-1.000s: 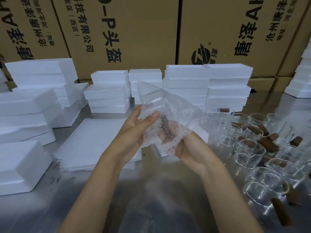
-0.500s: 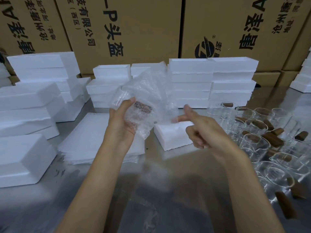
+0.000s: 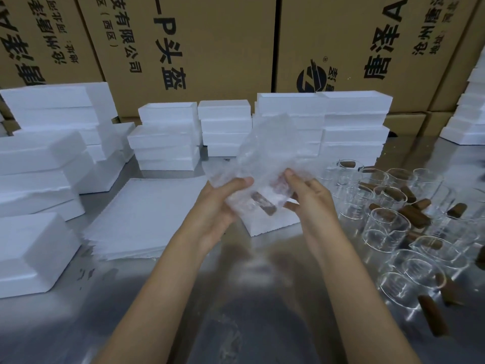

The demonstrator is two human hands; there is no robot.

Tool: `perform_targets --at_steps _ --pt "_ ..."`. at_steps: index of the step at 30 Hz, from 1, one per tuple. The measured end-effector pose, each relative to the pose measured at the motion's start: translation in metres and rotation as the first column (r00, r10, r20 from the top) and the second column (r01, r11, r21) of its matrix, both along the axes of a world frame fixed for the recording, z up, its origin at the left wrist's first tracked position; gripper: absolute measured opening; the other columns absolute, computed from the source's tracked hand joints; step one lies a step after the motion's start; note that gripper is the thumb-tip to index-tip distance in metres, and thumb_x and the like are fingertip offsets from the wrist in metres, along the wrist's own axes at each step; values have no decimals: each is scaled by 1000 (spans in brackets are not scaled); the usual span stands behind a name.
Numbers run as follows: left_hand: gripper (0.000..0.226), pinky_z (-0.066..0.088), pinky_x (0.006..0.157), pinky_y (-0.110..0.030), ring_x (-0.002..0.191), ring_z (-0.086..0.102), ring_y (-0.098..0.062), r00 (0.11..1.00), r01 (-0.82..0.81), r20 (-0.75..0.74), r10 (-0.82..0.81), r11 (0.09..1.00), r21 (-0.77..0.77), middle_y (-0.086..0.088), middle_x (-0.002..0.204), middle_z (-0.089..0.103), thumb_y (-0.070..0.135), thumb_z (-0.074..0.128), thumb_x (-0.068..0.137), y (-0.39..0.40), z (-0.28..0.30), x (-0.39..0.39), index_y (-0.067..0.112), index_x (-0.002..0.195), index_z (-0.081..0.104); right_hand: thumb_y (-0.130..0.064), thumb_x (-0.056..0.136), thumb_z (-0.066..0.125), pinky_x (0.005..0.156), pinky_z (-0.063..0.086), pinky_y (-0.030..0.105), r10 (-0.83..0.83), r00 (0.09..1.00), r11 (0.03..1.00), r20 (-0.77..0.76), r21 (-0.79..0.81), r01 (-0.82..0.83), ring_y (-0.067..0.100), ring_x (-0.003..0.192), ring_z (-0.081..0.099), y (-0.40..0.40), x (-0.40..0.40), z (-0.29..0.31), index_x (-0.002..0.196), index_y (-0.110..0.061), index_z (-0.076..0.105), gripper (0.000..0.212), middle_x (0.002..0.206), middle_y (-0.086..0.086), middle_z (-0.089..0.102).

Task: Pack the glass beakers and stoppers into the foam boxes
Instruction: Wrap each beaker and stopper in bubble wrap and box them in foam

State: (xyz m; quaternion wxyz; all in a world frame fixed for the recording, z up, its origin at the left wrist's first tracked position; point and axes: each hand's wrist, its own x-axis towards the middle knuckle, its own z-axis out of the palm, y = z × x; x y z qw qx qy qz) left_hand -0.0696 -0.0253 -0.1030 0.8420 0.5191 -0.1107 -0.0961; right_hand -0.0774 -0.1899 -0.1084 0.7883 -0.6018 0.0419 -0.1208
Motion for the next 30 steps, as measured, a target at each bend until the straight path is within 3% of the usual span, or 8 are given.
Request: perform_targets --at_steps 6,11,13,18,21,25,28,30 --pt "76 57 84 -33 104 70 -18 998 -43 59 18 890 454 -2 118 70 31 90 61 -14 -13 -1 21 127 54 -29 95 64 39 41 16 -162 987 987 -3 25 162 8 46 55 -7 -3 -2 81 -17 65 19 63 -3 64" --pt "74 53 81 -16 102 59 8 957 -190 281 -66 589 785 29 112 62 50 89 55 -18 -21 -3 49 117 47 -24 93 68 43 42 14 -218 973 963 72 -144 226 7 49 51 -14 3 -7 65 -15 57 31 51 -8 56" --pt "67 47 76 -6 100 55 17 928 -250 356 -109 526 813 39 108 59 51 85 55 -19 -23 -5 57 111 49 -22 91 69 43 43 15 -199 979 954 53 -219 206 11 54 52 -14 6 -10 63 -14 57 31 52 -5 55" --pt "42 51 67 -16 79 66 1 926 -271 372 -67 567 778 19 91 71 66 73 68 -15 -24 -1 36 97 72 -24 86 72 48 53 28 -190 980 948 -52 -268 170 19 59 59 -13 6 -16 64 -7 65 28 62 7 62" --pt "14 54 66 -18 76 66 -4 921 -351 386 52 538 766 11 87 70 44 77 79 -14 -26 4 33 83 69 -24 83 74 44 51 24 -163 980 978 -115 -149 145 16 52 59 -10 6 -14 60 -11 68 27 59 5 63" --pt "31 43 58 -8 66 56 3 864 -481 488 120 480 734 8 84 61 17 82 76 -17 -30 7 34 78 56 -25 83 74 40 43 13 -107 980 992 -165 -87 93 7 47 59 -6 6 -13 61 -11 70 26 57 -2 66" --pt "45 42 55 -8 63 50 7 871 -462 472 136 551 695 7 83 51 8 79 74 -20 -33 5 33 94 47 -18 81 72 48 46 16 -107 989 967 -101 -243 80 14 64 58 -3 7 -15 79 -13 67 7 72 1 66" --pt "48 40 58 -6 66 49 5 864 -473 488 121 526 707 6 85 49 5 75 76 -22 -34 5 41 94 49 -9 78 69 61 47 23 -148 989 913 23 -380 145 12 70 54 -3 8 -15 86 -24 59 20 82 -5 63"
